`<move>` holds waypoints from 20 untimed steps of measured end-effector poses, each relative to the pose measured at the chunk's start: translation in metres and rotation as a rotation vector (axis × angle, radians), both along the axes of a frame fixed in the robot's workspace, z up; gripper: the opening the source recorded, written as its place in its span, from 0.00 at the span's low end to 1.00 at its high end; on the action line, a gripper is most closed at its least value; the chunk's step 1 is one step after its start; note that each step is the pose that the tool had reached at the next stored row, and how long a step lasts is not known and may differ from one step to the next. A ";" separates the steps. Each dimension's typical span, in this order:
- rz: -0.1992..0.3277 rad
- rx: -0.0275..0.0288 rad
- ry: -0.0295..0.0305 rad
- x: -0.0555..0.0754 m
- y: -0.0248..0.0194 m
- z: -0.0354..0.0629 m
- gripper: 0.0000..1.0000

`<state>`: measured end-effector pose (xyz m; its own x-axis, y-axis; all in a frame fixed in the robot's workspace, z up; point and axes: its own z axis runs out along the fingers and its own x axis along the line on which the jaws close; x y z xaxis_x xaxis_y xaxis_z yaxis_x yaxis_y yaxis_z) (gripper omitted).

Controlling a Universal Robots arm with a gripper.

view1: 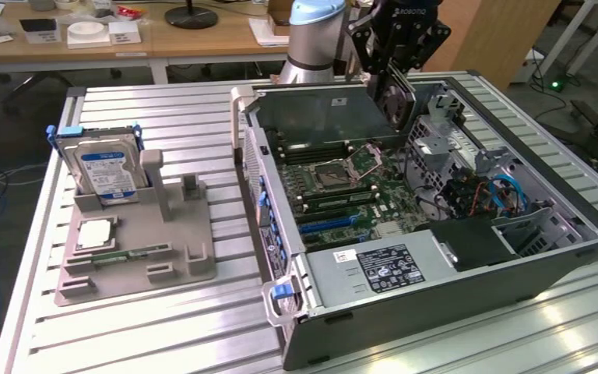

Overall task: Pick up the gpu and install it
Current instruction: 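Pick up the gpu and move the gpu toward the slot, then insert the gpu into the slot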

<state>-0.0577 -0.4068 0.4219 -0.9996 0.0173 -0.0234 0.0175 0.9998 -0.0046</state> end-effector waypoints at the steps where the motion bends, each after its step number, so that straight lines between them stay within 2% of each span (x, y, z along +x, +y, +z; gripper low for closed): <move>1: 0.000 -0.0001 0.0000 0.000 0.0000 0.0000 0.28; 12: 0.000 -0.0001 0.0000 0.000 0.0000 0.0000 0.28; 20: 0.025 -0.0001 0.0000 0.000 -0.0001 0.0000 0.28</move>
<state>-0.0578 -0.4069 0.4219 -0.9997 -0.0078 -0.0234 -0.0077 1.0000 -0.0047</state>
